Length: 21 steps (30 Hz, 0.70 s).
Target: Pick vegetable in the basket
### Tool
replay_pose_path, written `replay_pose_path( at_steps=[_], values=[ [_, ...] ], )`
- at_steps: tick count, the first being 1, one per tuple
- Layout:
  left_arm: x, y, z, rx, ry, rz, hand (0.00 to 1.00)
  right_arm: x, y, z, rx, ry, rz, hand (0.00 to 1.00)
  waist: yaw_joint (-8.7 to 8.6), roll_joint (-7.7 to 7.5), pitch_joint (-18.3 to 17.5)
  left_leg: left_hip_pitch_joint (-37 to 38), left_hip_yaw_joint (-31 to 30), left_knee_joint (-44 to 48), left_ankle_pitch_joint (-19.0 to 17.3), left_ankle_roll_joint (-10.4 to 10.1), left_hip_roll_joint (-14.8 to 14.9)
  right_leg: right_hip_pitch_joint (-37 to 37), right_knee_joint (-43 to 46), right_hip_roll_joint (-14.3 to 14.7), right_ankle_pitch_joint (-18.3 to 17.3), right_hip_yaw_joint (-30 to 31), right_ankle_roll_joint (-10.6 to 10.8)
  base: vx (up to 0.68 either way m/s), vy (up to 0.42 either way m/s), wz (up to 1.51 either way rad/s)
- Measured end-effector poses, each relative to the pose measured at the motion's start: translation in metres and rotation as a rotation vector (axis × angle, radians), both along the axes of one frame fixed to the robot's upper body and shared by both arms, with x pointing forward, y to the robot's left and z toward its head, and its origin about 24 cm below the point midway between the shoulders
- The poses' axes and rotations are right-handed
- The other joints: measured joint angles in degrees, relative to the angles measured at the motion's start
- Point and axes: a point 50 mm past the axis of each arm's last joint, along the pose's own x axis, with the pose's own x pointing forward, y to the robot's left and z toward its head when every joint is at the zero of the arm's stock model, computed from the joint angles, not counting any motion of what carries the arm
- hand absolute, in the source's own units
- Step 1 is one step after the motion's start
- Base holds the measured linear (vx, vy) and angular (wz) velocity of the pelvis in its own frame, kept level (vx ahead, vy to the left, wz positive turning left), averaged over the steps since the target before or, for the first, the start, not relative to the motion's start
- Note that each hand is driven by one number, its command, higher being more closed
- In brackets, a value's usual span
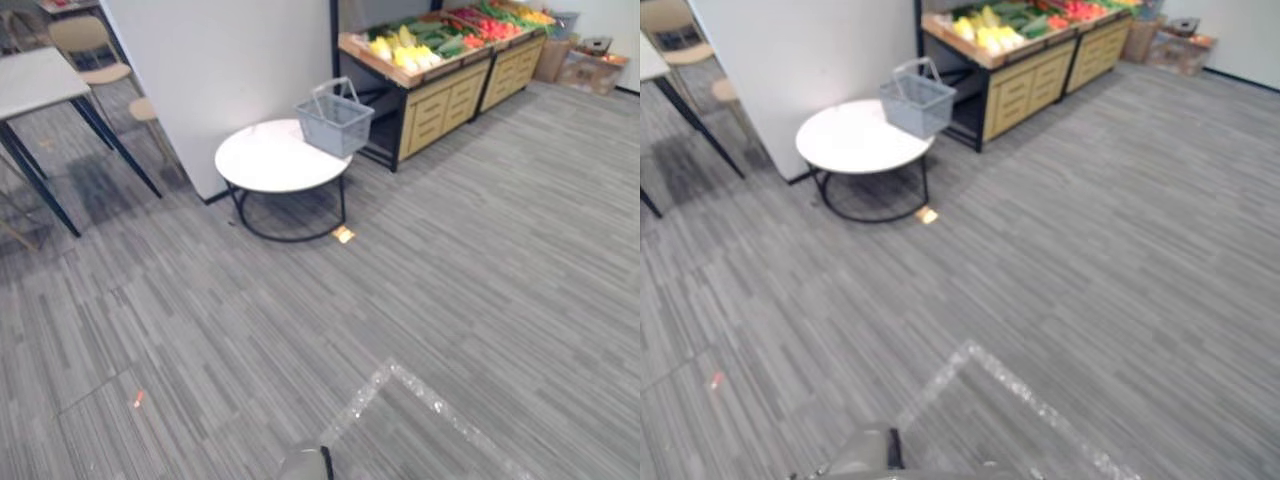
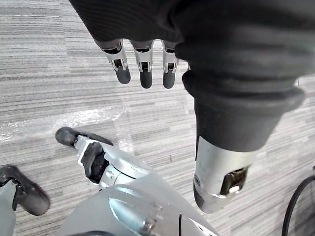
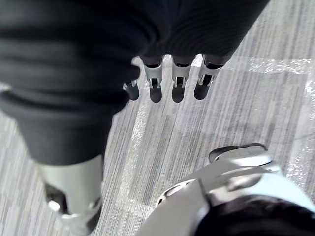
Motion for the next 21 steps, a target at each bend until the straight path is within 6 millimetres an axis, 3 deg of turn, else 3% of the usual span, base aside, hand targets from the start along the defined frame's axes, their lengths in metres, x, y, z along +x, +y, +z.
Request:
replay_pose_path(
  at_steps=[3,5,6,7,8,9,10,12,14,16,17,18,19,20,21],
  values=[
    [0.000,-0.001,0.000,-0.002,-0.005,0.004,0.00,0.026,-0.001,0.004,-0.010,-0.068,0.018,0.00,0.65,0.03,-0.1,-1.2,1.0,-16.6,1.2,0.3,-0.8,0.5,-0.5,-2.7,-1.0,0.6,1.9,0.26,0.152,-0.14],
    [-0.002,-0.003,0.000,-0.005,-0.003,0.009,0.00,0.040,0.003,0.007,-0.017,-0.107,0.074,0.00,0.70,0.35,-0.3,-0.9,1.6,-29.2,5.2,-0.3,-0.2,2.7,-1.9,-4.7,-2.0,1.2,4.6,0.40,0.304,-0.16],
    [-0.002,-0.003,0.000,-0.005,-0.003,0.011,0.00,0.042,0.004,0.008,-0.017,-0.111,0.089,0.00,0.76,0.44,-0.4,-0.9,1.6,-31.2,5.9,-0.2,0.0,3.6,-2.5,-5.1,-2.3,1.3,5.5,0.52,0.439,-0.20],
    [-0.004,-0.003,0.000,-0.007,-0.003,0.016,0.00,0.044,0.007,0.008,-0.013,-0.118,0.107,0.00,1.08,0.39,-0.9,-1.0,2.4,-32.4,9.2,-0.6,0.4,5.5,-4.3,-6.2,-2.7,1.5,6.4,0.48,0.392,-0.19],
    [-0.008,-0.001,0.000,-0.005,0.003,0.019,0.00,0.043,0.011,0.007,-0.004,-0.116,0.106,0.00,1.33,0.26,-1.8,-0.8,3.8,-31.4,10.9,0.3,-0.1,6.3,-5.2,-7.2,-2.7,1.7,6.4,0.53,0.344,-0.33],
    [-0.008,0.005,0.001,0.013,-0.003,0.025,0.00,0.043,0.024,0.005,0.034,-0.120,0.097,0.00,1.98,-1.85,-4.2,-2.2,6.5,-28.0,6.7,2.4,-1.6,5.6,-6.0,-9.5,-0.1,4.2,4.5,0.43,0.239,-0.33],
    [-0.007,0.005,0.001,0.014,-0.006,0.025,0.00,0.044,0.029,0.005,0.049,-0.125,0.096,0.00,2.24,-1.92,-4.6,-2.5,7.0,-26.5,5.4,2.8,-1.6,5.3,-5.9,-9.8,1.9,5.4,4.1,0.64,0.392,-0.41],
    [-0.010,0.009,0.002,0.024,-0.002,0.028,0.00,0.040,0.033,0.003,0.068,-0.121,0.054,0.00,2.89,-2.88,-6.6,-1.7,8.6,-24.7,2.7,5.8,-2.8,4.9,-4.4,-11.7,6.5,8.6,4.8,0.52,0.350,-0.17],
    [-0.010,0.009,0.001,0.025,0.010,0.003,0.00,0.033,0.024,0.003,0.060,-0.112,-0.046,0.00,2.53,-3.15,-8.4,1.3,9.5,-26.6,1.5,7.3,-5.0,1.8,2.5,-13.2,12.1,10.9,4.5,0.42,0.270,0.00],
    [-0.009,0.009,0.001,0.026,0.025,-0.052,0.00,0.027,0.016,0.002,0.049,-0.097,-0.104,0.00,2.20,-2.41,-8.6,6.4,8.8,-31.1,0.2,7.0,-6.5,-2.8,14.5,-14.1,18.7,11.0,4.4,0.43,0.308,0.07],
    [-0.009,0.011,0.001,0.033,0.036,-0.097,0.00,0.020,0.016,0.001,0.048,-0.078,-0.108,0.00,1.39,-2.34,-8.6,9.7,8.2,-33.5,-0.6,6.9,-7.9,-5.9,23.4,-15.4,23.9,11.0,4.3,0.34,0.242,0.27],
    [-0.008,0.013,0.002,0.039,0.037,-0.117,0.00,0.017,0.017,0.000,0.051,-0.069,-0.110,0.00,0.51,-2.46,-8.4,11.9,7.7,-34.5,-1.3,7.4,-8.8,-8.7,31.4,-16.3,25.0,10.6,4.4,0.41,0.244,0.28],
    [-0.006,0.014,0.002,0.045,0.041,-0.141,0.00,0.015,0.017,0.000,0.054,-0.068,-0.112,0.00,0.07,-2.72,-8.0,15.3,7.1,-35.7,-2.1,7.8,-9.9,-12.4,41.4,-16.7,23.5,10.2,3.1,0.32,0.138,0.30],
    [-0.007,0.014,0.002,0.044,0.050,-0.162,0.00,0.016,0.011,0.001,0.036,-0.071,-0.109,0.00,-1.25,-2.38,-7.8,18.9,6.0,-36.9,-2.9,8.0,-10.3,-15.2,48.6,-16.1,20.4,8.7,2.2,0.32,0.119,0.27],
    [-0.007,0.013,0.001,0.041,0.056,-0.173,0.00,0.015,0.009,0.001,0.029,-0.072,-0.107,0.00,-1.33,-2.20,-7.7,20.6,5.8,-37.6,-3.1,7.9,-10.5,-16.3,50.6,-15.8,18.1,7.5,2.2,0.30,0.090,0.32]
  ],
)
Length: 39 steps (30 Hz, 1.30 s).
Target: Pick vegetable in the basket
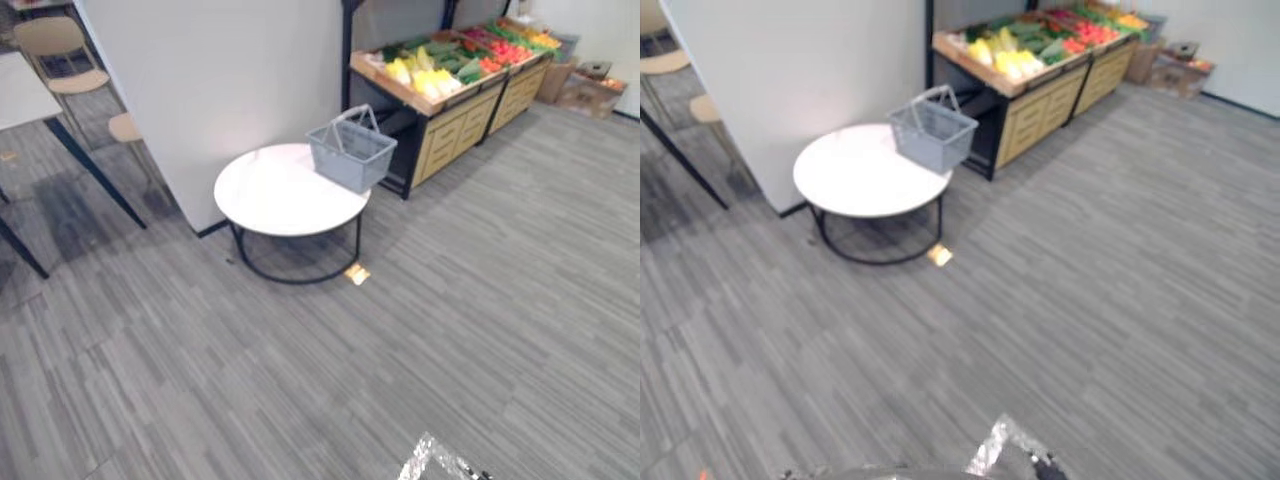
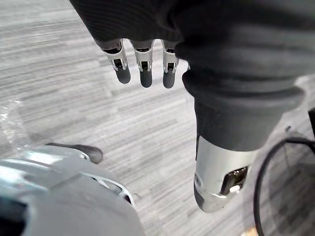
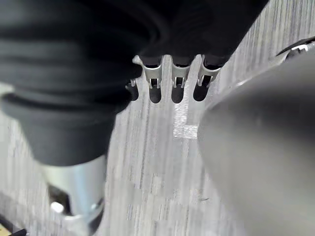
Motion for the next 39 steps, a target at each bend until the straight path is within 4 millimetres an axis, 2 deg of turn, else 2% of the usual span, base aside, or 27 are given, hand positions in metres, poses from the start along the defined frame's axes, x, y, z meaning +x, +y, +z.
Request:
replay_pose_path(
  at_steps=[1,3,5,7,9,10,11,12,13,16,19,20,21,22,23,24,25,27,28,29,30,31,32,33,34,36,39],
  values=[
    [0.006,-0.002,0.000,-0.005,-0.007,-0.015,0.00,-0.003,-0.003,0.000,-0.008,0.002,-0.006,0.00,0.01,0.39,0.1,3.4,-0.5,-2.0,-0.1,-0.1,-0.1,-2.0,1.5,0.4,-4.2,-2.9,-0.6,0.23,0.055,0.19],
    [0.012,-0.005,0.000,-0.010,-0.013,-0.024,0.00,-0.004,-0.005,0.001,-0.020,-0.008,-0.013,0.00,0.01,0.72,0.4,7.3,-1.3,-4.8,-0.2,-0.2,-0.1,-5.0,-1.0,0.8,-8.5,-7.6,-0.6,0.32,-0.007,0.23],
    [0.016,-0.008,-0.001,-0.021,-0.031,0.012,0.00,-0.004,-0.006,0.002,-0.026,-0.018,-0.016,0.00,0.02,1.08,0.7,9.6,-2.0,-6.0,-1.0,-0.9,0.6,-7.9,-7.0,1.1,-10.7,-12.0,-0.8,0.29,-0.099,0.19],
    [0.022,-0.015,-0.001,-0.043,-0.048,0.040,0.00,-0.002,-0.011,0.004,-0.046,-0.026,0.015,0.00,-0.10,2.79,1.9,12.0,-2.8,-6.2,-3.3,-2.5,3.3,-9.0,-19.0,2.9,-10.9,-15.9,-1.1,0.30,-0.163,0.13],
    [0.026,-0.019,-0.002,-0.054,-0.058,0.043,0.00,-0.002,-0.013,0.004,-0.057,-0.022,0.049,0.00,-0.14,3.71,2.7,13.6,-2.8,-6.2,-4.8,-4.2,5.5,-10.0,-26.6,4.8,-10.3,-15.7,-0.5,0.35,-0.201,0.04],
    [0.029,-0.022,-0.002,-0.062,-0.070,0.059,0.00,-0.001,-0.013,0.005,-0.061,-0.017,0.088,0.00,-0.48,3.98,3.0,15.1,-2.8,-6.2,-6.4,-6.1,7.6,-11.2,-33.4,6.4,-9.3,-14.3,0.5,0.44,-0.264,0.03],
    [0.032,-0.023,-0.002,-0.067,-0.076,0.069,0.00,-0.001,-0.012,0.004,-0.059,-0.015,0.104,0.00,-0.61,3.86,3.3,15.9,-2.8,-6.3,-7.0,-6.8,8.2,-11.5,-36.2,7.1,-8.8,-13.1,1.2,0.58,-0.353,0.15],
    [0.036,-0.028,-0.002,-0.082,-0.088,0.073,0.00,-0.002,-0.009,0.004,-0.050,-0.010,0.123,0.00,-1.05,3.52,3.4,17.3,-2.9,-6.4,-8.2,-8.0,9.6,-11.3,-41.1,8.0,-5.3,-11.2,1.4,0.54,-0.327,0.11],
    [0.037,-0.036,-0.003,-0.106,-0.090,0.084,0.00,-0.002,-0.012,0.004,-0.056,-0.009,0.127,0.00,-0.98,4.14,3.6,19.1,-2.7,-6.1,-8.1,-8.1,11.1,-10.5,-38.9,9.6,-4.2,-11.8,-0.4,0.55,-0.326,0.06],
    [0.044,-0.044,-0.002,-0.134,-0.114,0.037,0.00,0.002,-0.013,0.005,-0.064,-0.013,0.173,0.00,-1.34,4.25,3.5,19.6,-3.2,-3.4,-1.6,-8.9,12.6,-10.5,-32.2,9.6,-10.2,-12.4,-3.0,0.56,-0.384,-0.02],
    [0.047,-0.050,-0.002,-0.143,-0.125,0.017,0.00,0.002,-0.016,0.006,-0.074,-0.005,0.204,0.00,-1.35,5.48,2.7,18.8,-5.0,0.4,4.7,-9.5,14.7,-7.2,-33.8,11.9,-13.3,-13.4,-4.0,0.52,-0.289,0.07],
    [0.050,-0.048,-0.001,-0.139,-0.138,0.025,0.00,0.001,-0.017,0.006,-0.073,-0.004,0.201,0.00,-1.50,5.79,2.5,14.7,-8.3,10.4,7.1,-11.5,16.5,-3.1,-37.3,13.4,-14.8,-14.5,-3.6,0.56,-0.271,0.32],
    [0.054,-0.045,0.001,-0.133,-0.158,0.038,0.00,-0.001,-0.017,0.005,-0.072,0.000,0.196,0.00,-1.52,5.84,2.5,8.2,-12.7,23.2,11.0,-14.9,17.2,-0.5,-39.1,13.7,-15.6,-15.7,-3.6,0.49,-0.225,0.43],
    [0.057,-0.042,0.003,-0.125,-0.175,0.063,0.00,-0.002,-0.018,0.006,-0.076,0.002,0.195,0.00,-1.26,5.49,2.8,1.7,-15.6,36.0,16.9,-18.2,17.8,2.4,-41.0,14.2,-16.1,-16.2,-3.7,0.38,-0.121,0.29],
    [0.057,-0.041,0.003,-0.124,-0.182,0.072,0.00,-0.003,-0.019,0.006,-0.079,0.005,0.196,0.00,-1.02,5.75,3.0,-1.3,-15.5,42.3,17.8,-18.7,18.2,4.2,-41.9,14.5,-16.6,-16.2,-4.0,0.31,-0.082,0.18],
    [0.055,-0.038,0.003,-0.123,-0.188,0.115,0.00,-0.003,-0.020,0.006,-0.082,0.009,0.195,0.00,-0.82,6.11,3.8,-6.0,-14.2,52.5,16.3,-16.9,18.7,8.9,-44.2,15.2,-17.5,-15.9,-4.1,0.36,-0.047,0.01],
    [0.051,-0.037,0.002,-0.124,-0.183,0.142,0.00,-0.003,-0.020,0.006,-0.083,0.011,0.194,0.00,-0.59,5.93,3.8,-9.7,-11.7,57.8,12.6,-14.3,18.4,12.9,-46.6,15.2,-17.9,-15.3,-3.7,0.28,-0.016,-0.07],
    [0.047,-0.033,0.003,-0.113,-0.184,0.173,0.00,0.002,-0.019,0.006,-0.084,-0.003,0.196,0.00,0.92,5.80,3.7,-15.8,-7.7,57.4,7.2,-12.0,17.9,17.7,-50.7,15.1,-17.9,-14.3,-3.4,0.30,0.061,-0.37],
    [0.049,-0.033,0.004,-0.113,-0.203,0.190,0.00,0.009,-0.018,0.007,-0.083,-0.019,0.197,0.00,2.03,5.66,3.7,-19.7,-5.1,52.4,3.7,-9.6,18.0,19.6,-52.5,14.9,-17.5,-13.5,-2.2,0.31,0.121,-0.46],
    [0.049,-0.032,0.004,-0.109,-0.205,0.191,0.00,0.012,-0.016,0.007,-0.079,-0.028,0.198,0.00,2.50,5.51,3.7,-20.9,-3.5,48.0,2.5,-9.3,17.9,20.4,-53.3,14.6,-17.2,-13.3,-0.9,0.38,0.172,-0.37],
    [0.049,-0.030,0.004,-0.103,-0.207,0.191,0.00,0.018,-0.011,0.007,-0.067,-0.045,0.195,0.00,2.60,5.22,3.6,-21.2,-1.1,38.3,2.2,-9.0,16.7,21.6,-54.2,14.0,-17.0,-13.1,0.7,0.43,0.218,-0.27],
    [0.049,-0.031,0.004,-0.101,-0.207,0.193,0.00,0.024,-0.004,0.008,-0.058,-0.066,0.209,0.00,2.59,5.01,3.7,-20.5,1.3,24.5,3.8,-7.1,15.1,23.6,-55.0,13.0,-17.8,-12.7,2.3,0.56,0.309,-0.29],
    [0.046,-0.027,0.004,-0.098,-0.213,0.220,0.00,0.025,0.010,0.006,-0.029,-0.072,0.229,0.00,3.07,3.66,3.5,-19.3,2.7,14.6,9.2,-3.4,11.9,26.9,-55.6,11.0,-20.2,-12.2,4.1,0.72,0.351,-0.04],
    [0.048,-0.021,0.006,-0.075,-0.223,0.211,0.00,0.026,0.025,0.005,0.000,-0.076,0.279,0.00,2.90,1.39,1.7,-18.6,3.9,13.4,8.1,-3.1,9.2,27.2,-56.5,9.5,-19.1,-11.0,1.8,0.73,0.350,0.06],
    [0.049,-0.019,0.007,-0.069,-0.227,0.205,0.00,0.031,0.034,0.005,0.016,-0.088,0.305,0.00,3.02,0.51,1.4,-19.1,4.1,13.8,6.4,-3.3,8.5,26.9,-57.0,9.2,-17.3,-9.1,-0.1,0.71,0.319,0.19],
    [0.048,-0.018,0.007,-0.071,-0.228,0.245,0.00,0.046,0.046,0.008,0.036,-0.129,0.323,0.00,3.84,0.07,1.2,-18.4,5.6,14.1,4.5,-1.4,7.7,26.6,-57.0,8.4,-11.5,-4.4,0.4,0.46,0.236,0.02],
    [0.045,-0.020,0.005,-0.078,-0.211,0.240,0.00,0.044,0.048,0.008,0.050,-0.136,0.285,0.00,5.11,-0.38,0.5,-13.3,7.8,10.4,3.4,-0.3,5.2,26.1,-52.5,6.4,-6.8,0.6,1.6,0.38,0.172,-0.03]
  ],
)
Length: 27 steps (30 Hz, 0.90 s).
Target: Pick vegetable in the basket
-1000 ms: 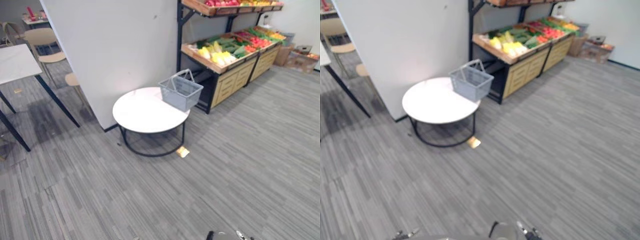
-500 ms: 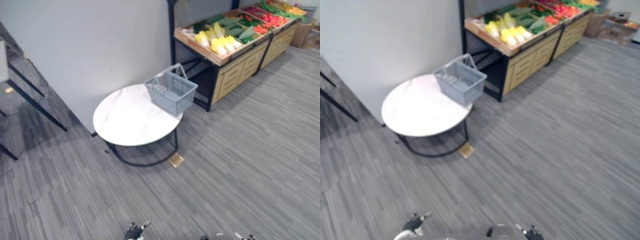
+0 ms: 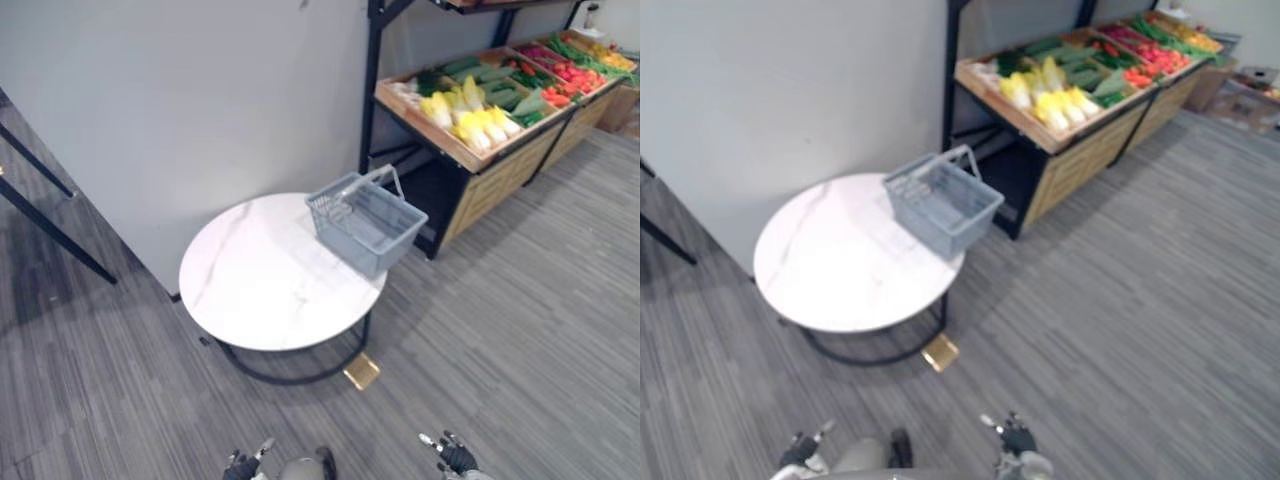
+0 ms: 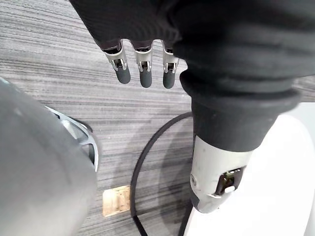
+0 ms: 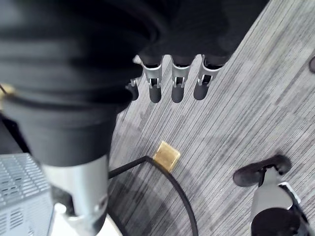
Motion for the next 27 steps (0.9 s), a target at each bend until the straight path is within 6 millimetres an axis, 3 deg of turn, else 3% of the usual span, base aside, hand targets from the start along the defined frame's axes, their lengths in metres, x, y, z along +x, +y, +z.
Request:
replay_pose_path(
  at_steps=[2,5,6,8,9,11,13,15,16,18,19,20,23,26,27],
  values=[
    [-0.004,0.000,-0.002,0.006,0.027,-0.040,0.00,-0.009,-0.010,-0.003,0.003,0.026,-0.097,0.00,-0.45,-0.20,-1.3,3.3,-1.2,-4.1,-0.8,-0.2,-2.9,-4.3,11.7,-1.9,1.1,1.5,1.5,0.34,0.135,0.28],
    [-0.008,0.006,-0.002,0.039,0.074,-0.160,0.00,-0.030,-0.033,-0.006,-0.034,0.078,-0.186,0.00,-1.32,0.43,-0.7,12.2,-2.4,-8.8,-3.3,-0.9,-5.6,-15.1,39.7,-4.0,13.3,5.2,6.4,0.27,0.099,0.15],
    [-0.008,0.007,-0.002,0.043,0.078,-0.169,0.00,-0.030,-0.034,-0.005,-0.042,0.077,-0.176,0.00,-1.86,0.39,-0.7,13.8,-2.8,-9.3,-3.8,-1.1,-5.8,-17.3,45.1,-4.5,12.8,4.7,6.0,0.37,0.099,0.05],
    [-0.017,0.008,-0.004,0.039,0.121,-0.185,0.00,-0.032,-0.043,-0.004,-0.069,0.067,-0.157,0.00,-4.04,0.89,-0.6,19.9,-4.5,-12.5,-4.4,-1.7,-5.9,-24.8,56.9,-4.8,8.3,-0.8,0.2,0.35,0.066,0.19],
    [-0.016,0.007,-0.005,0.035,0.131,-0.201,0.00,-0.031,-0.046,-0.003,-0.078,0.061,-0.160,0.00,-4.27,0.91,-0.2,21.9,-5.1,-13.2,-4.2,-1.7,-5.7,-26.8,57.7,-5.0,4.1,-3.2,-0.4,0.27,0.011,0.34],
    [-0.013,0.000,-0.006,0.023,0.126,-0.217,0.00,-0.033,-0.050,-0.003,-0.087,0.064,-0.169,0.00,-4.83,1.14,0.0,25.0,-6.4,-14.7,-4.3,-1.8,-5.2,-29.8,53.2,-5.2,-2.3,-7.5,-0.9,0.34,-0.055,0.49],
    [-0.013,-0.008,-0.008,0.000,0.125,-0.211,0.00,-0.031,-0.053,-0.001,-0.097,0.051,-0.167,0.00,-5.17,1.98,0.5,27.0,-7.7,-15.9,-4.5,-2.2,-3.9,-30.7,41.6,-5.1,-4.8,-11.3,-1.6,0.32,-0.119,0.66],
    [-0.008,-0.010,-0.007,-0.001,0.103,-0.196,0.00,-0.025,-0.054,0.001,-0.109,0.028,-0.134,0.00,-5.10,2.72,1.6,28.9,-9.2,-16.0,-6.0,-4.6,-1.3,-30.9,24.6,-4.1,-4.4,-11.8,-1.4,0.33,-0.202,0.63],
    [-0.007,-0.011,-0.006,-0.002,0.096,-0.196,0.00,-0.024,-0.054,0.002,-0.114,0.025,-0.120,0.00,-4.97,2.83,1.7,29.2,-9.3,-16.0,-6.4,-5.3,-0.5,-31.0,21.5,-3.9,-4.0,-11.4,-1.1,0.43,-0.341,0.31],
    [-0.010,-0.011,-0.006,-0.005,0.091,-0.158,0.00,-0.015,-0.052,0.003,-0.123,0.007,-0.055,0.00,-4.81,2.81,1.9,30.9,-9.5,-16.0,-8.5,-8.6,2.4,-31.8,11.4,-3.3,-1.9,-9.5,0.0,0.41,-0.359,0.05],
    [-0.014,-0.010,-0.007,-0.008,0.093,-0.128,0.00,-0.012,-0.051,0.004,-0.124,0.002,-0.032,0.00,-4.79,2.92,1.9,32.1,-9.2,-16.1,-9.4,-10.1,4.2,-31.6,11.1,-2.6,3.8,-9.7,1.5,0.51,-0.468,-0.14],
    [-0.017,-0.013,-0.008,-0.022,0.104,-0.113,0.00,-0.005,-0.052,0.005,-0.134,-0.012,-0.001,0.00,-4.62,4.01,1.8,32.9,-8.6,-15.8,-9.0,-10.3,6.7,-31.8,13.9,-0.2,0.9,-10.3,0.5,0.43,-0.397,-0.13],
    [-0.017,-0.018,-0.008,-0.037,0.093,-0.108,0.00,0.007,-0.043,0.008,-0.125,-0.044,0.055,0.00,-4.81,3.86,2.6,32.9,-9.5,-13.7,-5.2,-10.5,8.8,-33.7,23.1,-0.2,-6.5,-10.7,-0.8,0.38,-0.398,0.07],
    [-0.020,-0.021,-0.009,-0.051,0.095,-0.069,0.00,0.010,-0.043,0.008,-0.134,-0.046,0.102,0.00,-4.76,5.40,1.5,31.2,-13.8,-12.0,-0.8,-9.9,11.1,-32.0,23.6,1.0,-10.3,-13.7,-2.0,0.44,-0.404,0.45],
    [-0.023,-0.023,-0.010,-0.062,0.096,-0.042,0.00,0.008,-0.043,0.007,-0.135,-0.028,0.108,0.00,-4.74,5.96,1.2,26.9,-17.9,-5.7,3.0,-9.9,12.8,-28.6,19.4,2.6,-10.7,-15.9,-2.4,0.45,-0.445,0.72]
  ],
)
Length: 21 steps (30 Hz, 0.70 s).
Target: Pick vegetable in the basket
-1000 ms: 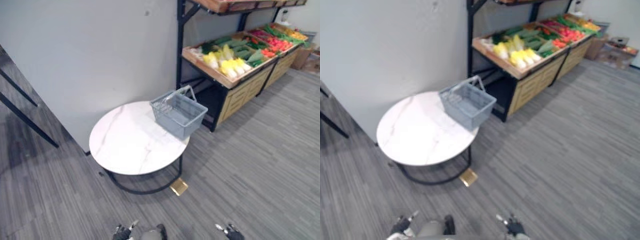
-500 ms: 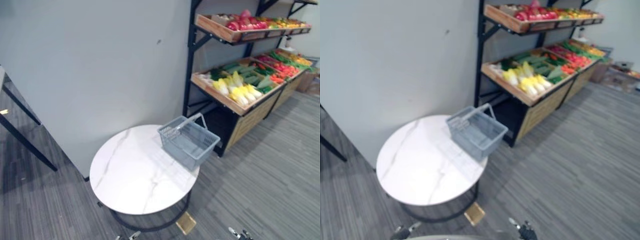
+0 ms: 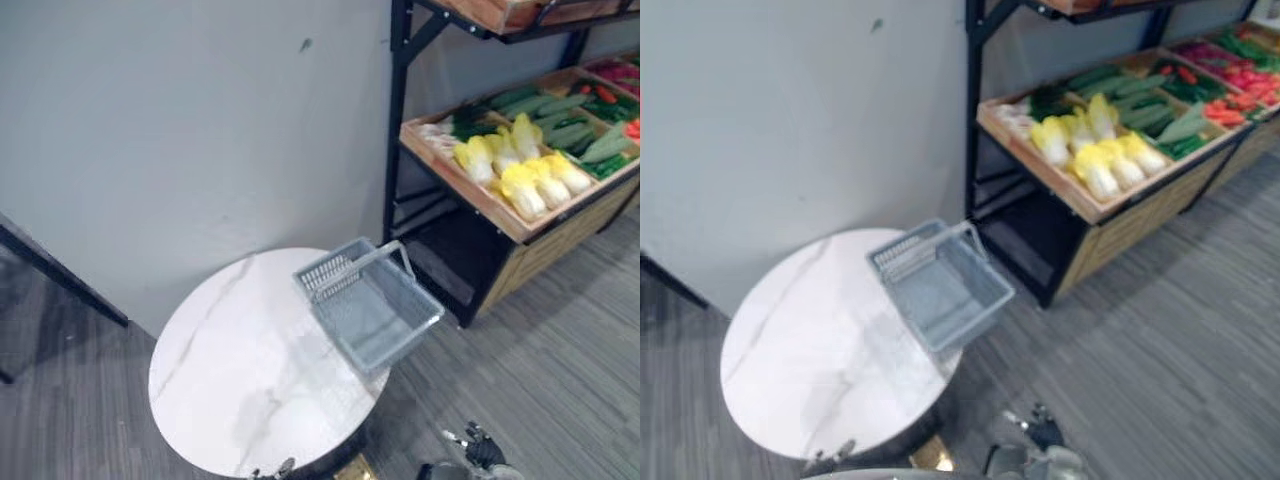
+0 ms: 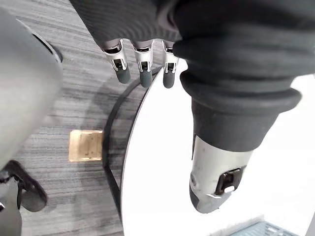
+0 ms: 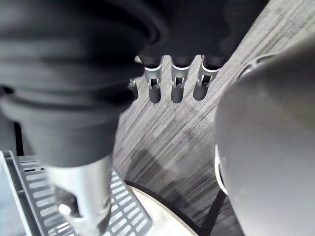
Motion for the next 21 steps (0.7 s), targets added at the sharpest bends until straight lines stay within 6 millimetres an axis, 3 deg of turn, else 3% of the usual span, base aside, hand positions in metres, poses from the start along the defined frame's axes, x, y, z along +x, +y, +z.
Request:
replay_pose_path(
  at_steps=[1,3,5,7,8,11,13,14,15,16,19,21],
  values=[
    [0.000,0.003,0.000,-0.002,-0.005,0.037,0.00,-0.001,0.002,-0.001,0.005,0.009,0.002,0.00,0.00,-0.32,0.2,-3.7,-2.6,6.1,3.5,-0.1,0.5,2.8,-2.7,0.4,0.0,-1.5,-0.4,0.39,-0.382,0.65],
    [-0.003,0.007,0.000,-0.001,-0.004,0.096,0.00,-0.006,0.004,-0.004,0.009,0.036,0.019,0.00,0.30,-0.87,0.4,-8.2,-1.9,17.1,8.8,-1.2,1.7,7.5,-6.6,0.7,0.3,-2.9,-1.4,0.29,-0.253,0.32],
    [-0.003,0.007,0.001,0.001,-0.011,0.112,0.00,-0.006,0.005,-0.004,0.011,0.036,0.019,0.00,0.07,-1.16,0.5,-12.7,4.1,25.0,7.4,-1.1,2.8,12.0,-10.2,0.7,0.3,-4.2,-1.4,0.25,-0.187,0.17],
    [0.000,0.011,0.002,0.019,-0.015,0.089,0.00,-0.010,0.003,-0.005,0.013,0.045,0.004,0.00,0.02,-1.37,0.6,-15.8,7.7,28.5,2.8,-1.0,2.7,15.2,-13.0,0.6,0.6,-5.1,-1.0,0.16,-0.059,0.27],
    [0.006,0.010,0.003,0.032,-0.025,0.032,0.00,-0.012,-0.002,-0.004,0.003,0.050,-0.002,0.00,-0.15,-1.80,0.7,-17.3,10.8,26.8,-1.5,-1.2,1.4,17.3,-14.8,0.1,1.0,-6.2,-0.3,0.14,0.012,0.43],
    [0.012,0.017,0.005,0.057,-0.035,-0.018,0.00,-0.001,-0.005,-0.001,-0.003,0.023,-0.013,0.00,0.00,-2.67,1.9,-16.4,15.6,18.7,-4.9,-1.3,-0.7,17.9,-15.5,-0.7,1.5,-6.3,0.5,0.10,0.113,0.35],
    [0.013,0.018,0.006,0.063,-0.040,-0.018,0.00,0.008,-0.012,0.003,-0.029,-0.002,-0.014,0.00,0.04,-2.95,2.5,-15.1,15.6,6.7,-3.9,-0.7,-3.7,18.1,-14.9,-1.5,2.0,-5.1,1.4,0.08,0.234,0.22],
    [0.012,0.016,0.005,0.057,-0.037,-0.014,0.00,0.012,-0.018,0.006,-0.053,-0.021,-0.014,0.00,0.34,-2.46,2.7,-13.6,15.9,1.8,-0.9,-0.8,-4.8,18.1,-14.7,-1.4,2.2,-4.4,1.9,0.07,0.184,0.14],
    [0.013,0.017,0.005,0.064,-0.035,-0.023,0.00,0.020,-0.020,0.011,-0.064,-0.059,-0.010,0.00,0.53,-1.75,2.7,-12.6,15.3,-0.5,-0.5,-0.4,-6.2,17.6,-15.3,-1.5,2.2,-2.3,2.3,0.06,0.218,0.21],
    [0.016,0.023,0.007,0.083,-0.045,-0.041,0.00,0.024,-0.018,0.013,-0.063,-0.088,-0.007,0.00,0.37,-3.08,3.2,-13.0,15.3,-0.7,-0.5,-0.4,-7.4,17.9,-17.5,-1.9,2.8,0.3,3.2,0.05,0.203,0.24],
    [0.012,0.027,0.007,0.095,-0.026,-0.040,0.00,0.035,-0.019,0.022,-0.074,-0.156,-0.004,0.00,0.55,-3.28,3.2,-12.9,15.4,-2.5,-0.3,-0.1,-8.9,18.3,-19.3,-2.8,3.9,0.7,5.1,0.04,0.153,0.08],
    [0.007,0.025,0.005,0.090,-0.010,-0.048,0.00,0.042,-0.020,0.029,-0.085,-0.209,0.002,0.00,-0.29,-2.55,3.3,-12.1,15.3,-5.5,0.5,0.5,-9.8,19.0,-20.5,-2.9,4.5,-0.4,5.9,0.02,0.050,0.20]
  ],
)
